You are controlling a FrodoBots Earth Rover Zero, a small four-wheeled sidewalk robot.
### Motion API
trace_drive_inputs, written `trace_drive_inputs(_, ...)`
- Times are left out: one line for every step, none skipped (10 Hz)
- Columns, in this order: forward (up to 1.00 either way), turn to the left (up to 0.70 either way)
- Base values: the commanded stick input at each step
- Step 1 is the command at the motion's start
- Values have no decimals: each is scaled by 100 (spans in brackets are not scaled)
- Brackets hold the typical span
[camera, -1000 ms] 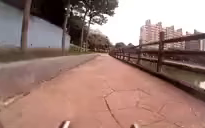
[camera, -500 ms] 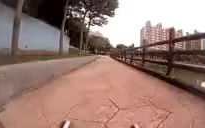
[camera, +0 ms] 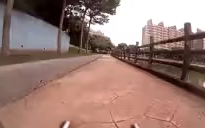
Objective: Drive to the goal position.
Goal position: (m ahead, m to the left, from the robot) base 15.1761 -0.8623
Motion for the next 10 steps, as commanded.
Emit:
trace_drive_inputs(100,0)
trace_drive_inputs(100,0)
trace_drive_inputs(100,0)
trace_drive_inputs(100,0)
trace_drive_inputs(100,0)
trace_drive_inputs(100,0)
trace_drive_inputs(100,2)
trace_drive_inputs(100,1)
trace_drive_inputs(100,0)
trace_drive_inputs(100,0)
